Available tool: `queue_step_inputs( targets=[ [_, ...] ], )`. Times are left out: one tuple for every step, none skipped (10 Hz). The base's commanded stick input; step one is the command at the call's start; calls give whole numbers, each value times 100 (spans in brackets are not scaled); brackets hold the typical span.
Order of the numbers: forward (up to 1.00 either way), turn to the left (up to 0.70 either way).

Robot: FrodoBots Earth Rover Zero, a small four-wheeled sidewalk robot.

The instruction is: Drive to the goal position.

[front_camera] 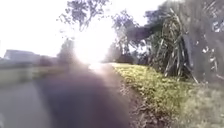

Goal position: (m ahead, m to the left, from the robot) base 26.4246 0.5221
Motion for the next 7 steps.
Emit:
queue_step_inputs(
  targets=[
    [100,0],
    [100,0],
    [100,0],
    [100,0],
    [100,0],
    [100,0],
    [100,0]
  ],
)
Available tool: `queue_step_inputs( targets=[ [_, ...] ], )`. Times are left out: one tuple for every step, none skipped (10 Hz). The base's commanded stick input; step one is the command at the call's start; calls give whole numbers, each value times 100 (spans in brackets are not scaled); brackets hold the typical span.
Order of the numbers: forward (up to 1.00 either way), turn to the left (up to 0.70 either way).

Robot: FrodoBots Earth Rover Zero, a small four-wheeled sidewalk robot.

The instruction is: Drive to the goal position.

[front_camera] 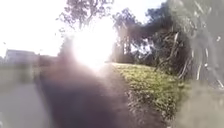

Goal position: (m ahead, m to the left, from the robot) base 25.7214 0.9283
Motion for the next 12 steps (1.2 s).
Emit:
queue_step_inputs(
  targets=[
    [100,0],
    [100,0],
    [100,0],
    [100,0],
    [100,0],
    [100,0],
    [100,0],
    [100,0],
    [100,40],
    [100,40],
    [100,40],
    [100,0]
  ],
)
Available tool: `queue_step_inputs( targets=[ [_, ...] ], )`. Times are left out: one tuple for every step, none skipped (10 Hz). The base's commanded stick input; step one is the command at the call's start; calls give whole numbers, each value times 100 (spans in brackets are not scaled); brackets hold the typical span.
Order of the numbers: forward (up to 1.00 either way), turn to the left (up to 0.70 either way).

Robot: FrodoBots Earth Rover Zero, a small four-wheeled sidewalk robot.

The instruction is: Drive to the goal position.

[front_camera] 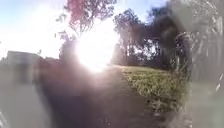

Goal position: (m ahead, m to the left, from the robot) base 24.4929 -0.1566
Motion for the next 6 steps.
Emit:
queue_step_inputs(
  targets=[
    [100,0],
    [100,0],
    [100,0],
    [100,0],
    [100,0],
    [100,0]
  ],
)
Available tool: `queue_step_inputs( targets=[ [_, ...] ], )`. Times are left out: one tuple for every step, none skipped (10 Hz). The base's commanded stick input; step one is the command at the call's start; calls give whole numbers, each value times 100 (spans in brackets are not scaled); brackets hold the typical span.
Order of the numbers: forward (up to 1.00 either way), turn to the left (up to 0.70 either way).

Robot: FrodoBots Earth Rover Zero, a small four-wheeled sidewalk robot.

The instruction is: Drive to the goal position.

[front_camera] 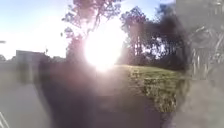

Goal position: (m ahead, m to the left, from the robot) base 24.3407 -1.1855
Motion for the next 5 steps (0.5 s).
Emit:
queue_step_inputs(
  targets=[
    [100,0],
    [100,0],
    [100,0],
    [100,0],
    [100,0]
  ],
)
